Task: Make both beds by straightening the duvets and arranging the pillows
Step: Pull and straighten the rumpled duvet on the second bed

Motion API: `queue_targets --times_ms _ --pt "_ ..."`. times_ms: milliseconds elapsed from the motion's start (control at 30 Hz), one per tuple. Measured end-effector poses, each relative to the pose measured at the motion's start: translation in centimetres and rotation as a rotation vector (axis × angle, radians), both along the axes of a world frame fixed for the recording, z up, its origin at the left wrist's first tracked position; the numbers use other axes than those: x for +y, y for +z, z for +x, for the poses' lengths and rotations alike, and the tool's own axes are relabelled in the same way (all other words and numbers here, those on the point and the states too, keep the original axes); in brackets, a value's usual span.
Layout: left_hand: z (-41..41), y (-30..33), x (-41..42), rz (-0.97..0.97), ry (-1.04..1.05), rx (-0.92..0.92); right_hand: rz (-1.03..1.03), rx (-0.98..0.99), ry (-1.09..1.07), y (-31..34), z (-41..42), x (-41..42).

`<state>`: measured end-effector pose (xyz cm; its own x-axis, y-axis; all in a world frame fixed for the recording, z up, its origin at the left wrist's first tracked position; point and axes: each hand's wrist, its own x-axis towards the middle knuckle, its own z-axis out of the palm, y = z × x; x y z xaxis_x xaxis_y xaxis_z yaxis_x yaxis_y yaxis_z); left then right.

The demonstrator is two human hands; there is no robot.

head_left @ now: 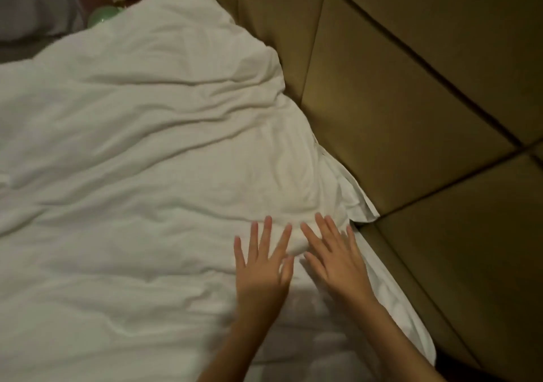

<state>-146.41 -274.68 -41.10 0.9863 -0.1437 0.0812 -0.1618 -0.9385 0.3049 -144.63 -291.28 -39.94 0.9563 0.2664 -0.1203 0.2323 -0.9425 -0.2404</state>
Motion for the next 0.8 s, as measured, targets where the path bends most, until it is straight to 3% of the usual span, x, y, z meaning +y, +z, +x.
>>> queue_targets --times_ms 233,533,800 --pt "-16.2 -4.7 -2.4 0.015 -0.081 0.213 -0.089 0.123 -0.012 -3.8 -14.1 -6.9" --pt "-25.4 -6.0 -4.5 -0.033 -0.223 0.037 -0.060 0.075 -0.106 -6.6 -26.9 -8.9" --pt "-32.6 -10.0 -2.5 0.119 -0.373 0.012 -0.006 0.098 -0.043 -10.0 -34.8 -10.2"
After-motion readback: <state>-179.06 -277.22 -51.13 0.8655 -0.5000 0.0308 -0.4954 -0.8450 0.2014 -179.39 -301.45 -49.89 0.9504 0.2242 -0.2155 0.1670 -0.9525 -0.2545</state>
